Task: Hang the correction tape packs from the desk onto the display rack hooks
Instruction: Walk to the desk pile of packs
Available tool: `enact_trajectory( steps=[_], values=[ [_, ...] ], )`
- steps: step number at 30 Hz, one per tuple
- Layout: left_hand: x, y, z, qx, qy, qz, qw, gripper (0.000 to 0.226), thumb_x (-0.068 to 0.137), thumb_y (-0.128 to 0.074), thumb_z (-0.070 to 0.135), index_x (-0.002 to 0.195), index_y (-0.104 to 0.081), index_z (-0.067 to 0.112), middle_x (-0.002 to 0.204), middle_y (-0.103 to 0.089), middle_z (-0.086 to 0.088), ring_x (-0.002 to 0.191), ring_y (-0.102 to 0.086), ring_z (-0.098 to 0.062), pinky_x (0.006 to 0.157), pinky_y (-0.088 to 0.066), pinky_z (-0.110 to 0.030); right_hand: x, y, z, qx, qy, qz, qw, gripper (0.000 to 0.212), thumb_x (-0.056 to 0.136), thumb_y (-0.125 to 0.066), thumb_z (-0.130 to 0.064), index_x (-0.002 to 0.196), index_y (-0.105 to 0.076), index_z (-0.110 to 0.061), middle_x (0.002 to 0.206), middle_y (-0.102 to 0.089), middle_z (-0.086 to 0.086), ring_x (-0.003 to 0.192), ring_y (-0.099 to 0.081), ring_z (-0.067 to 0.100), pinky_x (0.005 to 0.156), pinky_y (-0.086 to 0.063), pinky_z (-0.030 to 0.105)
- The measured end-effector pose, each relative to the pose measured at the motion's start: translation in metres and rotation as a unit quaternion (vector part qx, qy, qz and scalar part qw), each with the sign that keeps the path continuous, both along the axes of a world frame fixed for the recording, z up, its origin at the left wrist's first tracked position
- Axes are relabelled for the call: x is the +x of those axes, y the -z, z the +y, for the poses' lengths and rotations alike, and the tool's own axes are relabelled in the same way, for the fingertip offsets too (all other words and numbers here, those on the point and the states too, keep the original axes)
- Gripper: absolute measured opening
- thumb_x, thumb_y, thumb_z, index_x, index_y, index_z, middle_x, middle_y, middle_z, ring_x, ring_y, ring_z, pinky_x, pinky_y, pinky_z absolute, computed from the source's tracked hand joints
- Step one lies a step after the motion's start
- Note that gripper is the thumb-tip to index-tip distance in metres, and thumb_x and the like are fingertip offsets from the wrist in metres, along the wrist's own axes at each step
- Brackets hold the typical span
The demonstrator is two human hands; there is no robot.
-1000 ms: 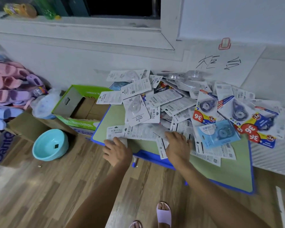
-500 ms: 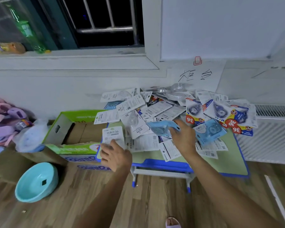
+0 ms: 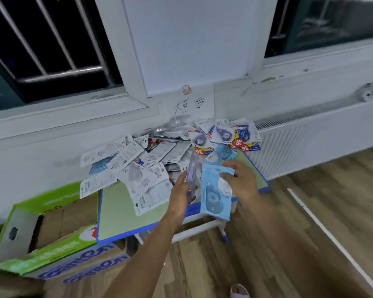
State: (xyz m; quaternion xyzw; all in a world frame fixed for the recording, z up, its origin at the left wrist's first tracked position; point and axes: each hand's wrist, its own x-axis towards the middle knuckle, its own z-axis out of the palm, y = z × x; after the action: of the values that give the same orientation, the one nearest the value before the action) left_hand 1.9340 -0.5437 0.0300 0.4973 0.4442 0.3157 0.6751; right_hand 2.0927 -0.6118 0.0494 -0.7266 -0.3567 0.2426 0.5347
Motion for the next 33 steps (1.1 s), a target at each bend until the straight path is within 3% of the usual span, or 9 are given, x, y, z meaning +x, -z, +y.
enact_trajectory(
  steps=[1, 6, 10, 15, 18, 22, 26, 28, 33],
  values=[
    [0.01, -0.004, -0.007, -0.024, 0.028, -0.023, 0.999, 0.03, 0.094, -0.044, 0.012, 0.107, -0.059, 0.033, 0.073, -0.07, 0.015, 0.065, -0.062, -0.011, 0.059, -0.041, -0.03, 0.007, -0.001, -0.013, 0.011, 0.032, 0.035, 0.999, 0.012, 0.083, -0.07, -0.009, 0.091, -0.065, -0.015, 0.092, -0.068, 0.004, 0.082, -0.063, 0.018, 0.07, -0.051, 0.028],
    [0.061, -0.016, -0.051, -0.081, 0.201, -0.113, 0.97, 0.043, 0.075, -0.068, 0.017, 0.117, -0.062, 0.013, 0.099, -0.071, -0.014, 0.077, -0.067, -0.029, 0.062, -0.055, -0.036, 0.045, -0.008, -0.088, 0.072, 0.182, 0.142, 0.97, 0.004, 0.084, -0.068, -0.008, 0.082, -0.066, -0.006, 0.077, -0.071, 0.012, 0.07, -0.066, 0.02, 0.06, -0.052, 0.032],
    [0.115, -0.024, -0.105, -0.135, 0.285, -0.151, 0.937, 0.037, 0.077, -0.063, 0.015, 0.113, -0.064, 0.007, 0.104, -0.071, -0.017, 0.084, -0.071, -0.027, 0.068, -0.059, -0.036, 0.076, -0.017, -0.165, 0.126, 0.276, 0.128, 0.944, 0.005, 0.087, -0.064, -0.009, 0.087, -0.065, -0.004, 0.062, -0.067, -0.008, 0.054, -0.059, 0.001, 0.049, -0.045, 0.015],
    [0.175, -0.031, -0.193, -0.109, 0.37, -0.09, 0.918, 0.036, 0.085, -0.058, 0.006, 0.12, -0.061, 0.006, 0.11, -0.07, -0.015, 0.092, -0.068, -0.029, 0.076, -0.057, -0.038, 0.106, -0.021, -0.283, 0.146, 0.376, 0.156, 0.902, 0.005, 0.09, -0.063, -0.016, 0.088, -0.063, -0.011, 0.09, -0.07, 0.022, 0.082, -0.068, 0.041, 0.07, -0.054, 0.057],
    [0.202, -0.038, -0.258, -0.087, 0.45, -0.09, 0.884, 0.031, 0.085, -0.058, 0.003, 0.115, -0.065, 0.007, 0.11, -0.07, -0.017, 0.098, -0.068, -0.034, 0.08, -0.057, -0.045, 0.113, -0.024, -0.36, 0.16, 0.438, 0.122, 0.876, 0.007, 0.088, -0.065, -0.015, 0.081, -0.063, -0.014, 0.076, -0.07, 0.01, 0.071, -0.065, 0.03, 0.066, -0.054, 0.048],
    [0.231, -0.045, -0.358, -0.058, 0.461, -0.064, 0.883, 0.021, 0.088, -0.063, 0.011, 0.108, -0.066, 0.003, 0.113, -0.066, -0.025, 0.104, -0.063, -0.043, 0.094, -0.047, -0.06, 0.118, -0.032, -0.464, 0.145, 0.496, 0.059, 0.854, 0.015, 0.085, -0.068, -0.017, 0.074, -0.059, -0.012, 0.068, -0.061, 0.006, 0.067, -0.055, 0.019, 0.064, -0.05, 0.05],
    [0.252, -0.049, -0.455, -0.029, 0.501, -0.066, 0.862, 0.005, 0.088, -0.066, 0.016, 0.089, -0.069, 0.012, 0.092, -0.073, -0.011, 0.088, -0.067, -0.03, 0.086, -0.052, -0.046, 0.118, -0.04, -0.562, 0.158, 0.544, 0.014, 0.824, 0.02, 0.085, -0.068, -0.016, 0.07, -0.055, -0.015, 0.061, -0.057, -0.002, 0.062, -0.049, 0.009, 0.058, -0.043, 0.032],
    [0.263, -0.049, -0.501, -0.018, 0.518, -0.065, 0.852, 0.005, 0.088, -0.067, 0.016, 0.09, -0.068, 0.011, 0.091, -0.072, -0.008, 0.087, -0.066, -0.027, 0.084, -0.053, -0.043, 0.116, -0.041, -0.609, 0.149, 0.567, -0.006, 0.81, 0.019, 0.085, -0.069, -0.019, 0.078, -0.058, -0.005, 0.068, -0.059, 0.009, 0.067, -0.05, 0.013, 0.063, -0.044, 0.035],
    [0.285, -0.054, -0.604, 0.014, 0.577, -0.075, 0.813, 0.022, 0.089, -0.065, 0.009, 0.109, -0.065, 0.001, 0.106, -0.069, -0.018, 0.092, -0.064, -0.026, 0.087, -0.052, -0.042, 0.114, -0.045, -0.715, 0.124, 0.635, -0.057, 0.76, 0.019, 0.084, -0.068, -0.015, 0.072, -0.057, -0.007, 0.058, -0.053, -0.01, 0.057, -0.042, 0.004, 0.054, -0.037, 0.022]
  ],
)
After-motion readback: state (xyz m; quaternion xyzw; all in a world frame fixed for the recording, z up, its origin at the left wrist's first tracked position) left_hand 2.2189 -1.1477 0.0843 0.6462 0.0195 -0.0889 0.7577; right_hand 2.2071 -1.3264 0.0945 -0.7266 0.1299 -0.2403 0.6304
